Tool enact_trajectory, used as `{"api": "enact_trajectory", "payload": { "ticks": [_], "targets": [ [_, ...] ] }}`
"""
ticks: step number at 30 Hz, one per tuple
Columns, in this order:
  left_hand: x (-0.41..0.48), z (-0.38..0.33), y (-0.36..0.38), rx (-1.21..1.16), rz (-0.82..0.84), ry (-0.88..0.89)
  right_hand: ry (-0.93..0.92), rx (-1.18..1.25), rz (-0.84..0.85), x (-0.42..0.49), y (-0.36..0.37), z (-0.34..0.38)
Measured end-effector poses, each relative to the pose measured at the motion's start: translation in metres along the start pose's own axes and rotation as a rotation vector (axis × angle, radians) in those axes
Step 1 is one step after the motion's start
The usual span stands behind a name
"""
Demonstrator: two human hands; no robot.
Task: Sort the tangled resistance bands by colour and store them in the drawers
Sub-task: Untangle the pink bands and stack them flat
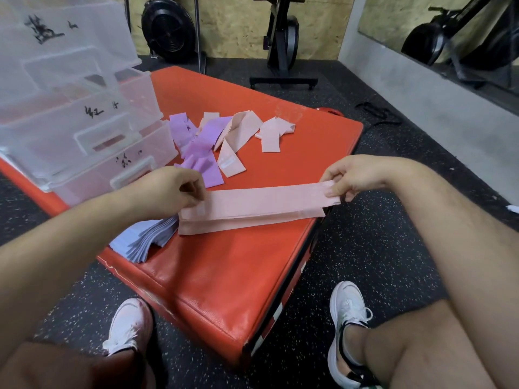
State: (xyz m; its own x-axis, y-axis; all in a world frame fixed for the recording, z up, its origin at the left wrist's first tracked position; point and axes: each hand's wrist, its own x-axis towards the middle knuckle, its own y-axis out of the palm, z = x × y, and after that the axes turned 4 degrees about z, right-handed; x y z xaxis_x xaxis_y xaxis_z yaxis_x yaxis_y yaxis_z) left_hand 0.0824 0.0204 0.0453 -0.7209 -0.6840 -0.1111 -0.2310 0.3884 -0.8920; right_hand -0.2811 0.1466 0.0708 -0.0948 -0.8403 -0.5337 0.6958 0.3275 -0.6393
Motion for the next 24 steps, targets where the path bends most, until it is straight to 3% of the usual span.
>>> {"api": "enact_trajectory", "payload": {
  "ticks": [12, 24],
  "targets": [
    [0.01, 0.007, 0.017, 0.524, -0.027, 0.034, 0.047, -0.056, -0.11, 0.032, 0.03, -0.007],
    [0.017, 0.014, 0.04, 0.482, 0.007, 0.142, 0.034, -0.144, -0.149, 0.038, 0.04, -0.006]
  ]
}}
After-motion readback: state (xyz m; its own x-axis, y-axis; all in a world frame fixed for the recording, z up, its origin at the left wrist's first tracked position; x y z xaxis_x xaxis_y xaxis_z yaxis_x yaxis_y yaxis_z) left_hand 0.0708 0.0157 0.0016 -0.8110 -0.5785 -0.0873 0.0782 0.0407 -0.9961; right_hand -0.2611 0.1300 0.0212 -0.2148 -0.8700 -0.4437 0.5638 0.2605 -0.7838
